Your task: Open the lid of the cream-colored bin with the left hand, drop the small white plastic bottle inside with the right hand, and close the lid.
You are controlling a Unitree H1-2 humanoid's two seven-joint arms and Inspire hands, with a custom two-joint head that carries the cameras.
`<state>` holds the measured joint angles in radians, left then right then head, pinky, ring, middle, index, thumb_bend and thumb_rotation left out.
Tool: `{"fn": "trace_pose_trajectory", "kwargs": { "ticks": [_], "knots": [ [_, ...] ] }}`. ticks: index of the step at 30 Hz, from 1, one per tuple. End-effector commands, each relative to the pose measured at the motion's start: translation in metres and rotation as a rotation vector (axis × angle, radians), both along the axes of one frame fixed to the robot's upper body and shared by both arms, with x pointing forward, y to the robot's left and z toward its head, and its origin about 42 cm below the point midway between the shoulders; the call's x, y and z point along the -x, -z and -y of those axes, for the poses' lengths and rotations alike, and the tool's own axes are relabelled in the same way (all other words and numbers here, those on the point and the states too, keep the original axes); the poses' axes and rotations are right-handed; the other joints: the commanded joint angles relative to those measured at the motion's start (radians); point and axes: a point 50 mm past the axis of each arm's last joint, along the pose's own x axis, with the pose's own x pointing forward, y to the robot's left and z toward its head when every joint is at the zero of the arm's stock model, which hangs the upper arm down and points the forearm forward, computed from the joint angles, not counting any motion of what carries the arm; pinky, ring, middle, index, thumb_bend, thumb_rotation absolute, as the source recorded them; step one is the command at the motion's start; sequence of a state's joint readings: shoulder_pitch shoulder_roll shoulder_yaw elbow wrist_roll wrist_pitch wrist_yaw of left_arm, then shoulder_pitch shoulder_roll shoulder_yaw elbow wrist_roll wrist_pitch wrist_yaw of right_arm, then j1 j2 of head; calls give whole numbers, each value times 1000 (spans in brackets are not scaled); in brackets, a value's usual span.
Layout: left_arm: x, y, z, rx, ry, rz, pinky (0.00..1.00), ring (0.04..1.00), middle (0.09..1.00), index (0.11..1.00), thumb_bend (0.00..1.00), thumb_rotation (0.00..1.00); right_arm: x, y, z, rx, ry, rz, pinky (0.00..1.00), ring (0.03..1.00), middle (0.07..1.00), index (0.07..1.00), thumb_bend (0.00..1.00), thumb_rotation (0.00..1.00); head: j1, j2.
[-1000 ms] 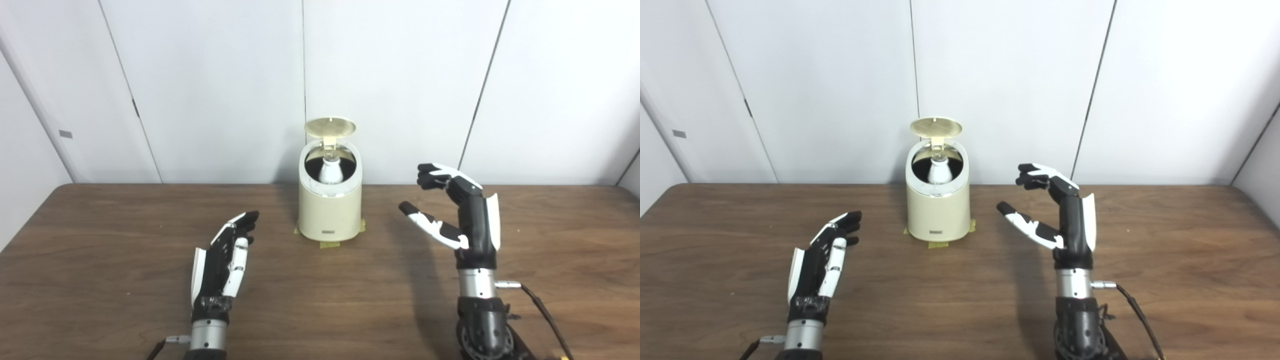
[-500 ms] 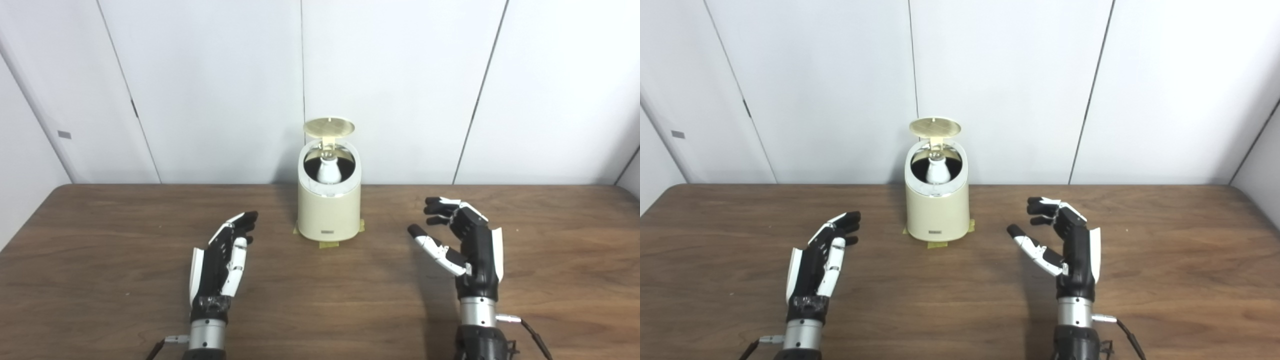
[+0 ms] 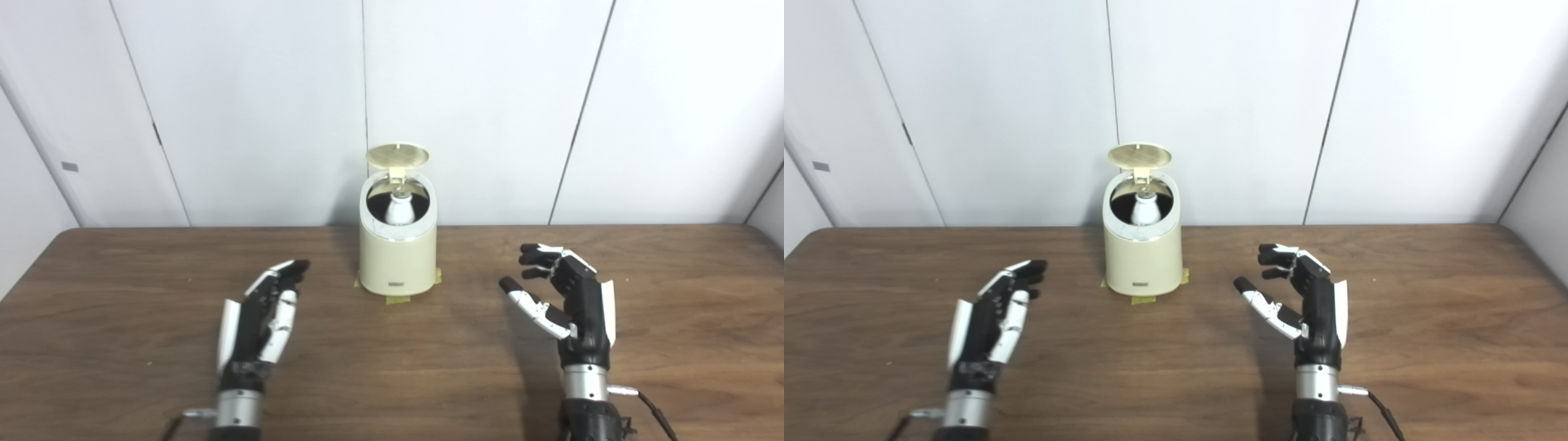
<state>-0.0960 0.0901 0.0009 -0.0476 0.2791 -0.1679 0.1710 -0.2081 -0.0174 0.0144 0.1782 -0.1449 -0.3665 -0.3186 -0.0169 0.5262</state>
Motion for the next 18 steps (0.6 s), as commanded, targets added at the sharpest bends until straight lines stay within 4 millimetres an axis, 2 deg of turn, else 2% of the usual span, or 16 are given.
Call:
{"fn": "trace_pose_trajectory", "kwargs": {
  "ticks": [1, 2, 6, 8, 13, 18],
  "knots": [
    [-28, -62, -2, -49, 23, 190, 702, 775, 778, 764, 243, 801, -6, -7, -5, 2, -20, 42, 506, 603, 631, 494, 483, 151, -1, 0],
    [-36, -79, -2, -69, 31, 219, 727, 793, 788, 774, 298, 863, -6, -6, -5, 4, -19, 39, 508, 603, 631, 494, 483, 152, -1, -1],
    [-61, -144, 1, -152, 41, 270, 765, 821, 806, 794, 416, 981, -7, -5, -7, 2, -18, 32, 510, 604, 631, 494, 483, 150, -1, -8],
    [-73, -174, 6, -238, 23, 286, 776, 818, 799, 799, 582, 997, -7, -4, -8, -5, -23, 29, 512, 604, 629, 494, 484, 152, -1, -9],
    [-89, -220, 22, -384, 5, 258, 841, 846, 826, 802, 778, 1000, -6, -4, -11, 22, -21, 25, 513, 607, 630, 494, 484, 154, -4, -9],
    [-99, -260, 43, -466, 34, 232, 822, 863, 850, 819, 844, 1000, -5, -5, -13, 30, -17, 21, 514, 608, 633, 495, 483, 152, -6, -5]
  ]
}}
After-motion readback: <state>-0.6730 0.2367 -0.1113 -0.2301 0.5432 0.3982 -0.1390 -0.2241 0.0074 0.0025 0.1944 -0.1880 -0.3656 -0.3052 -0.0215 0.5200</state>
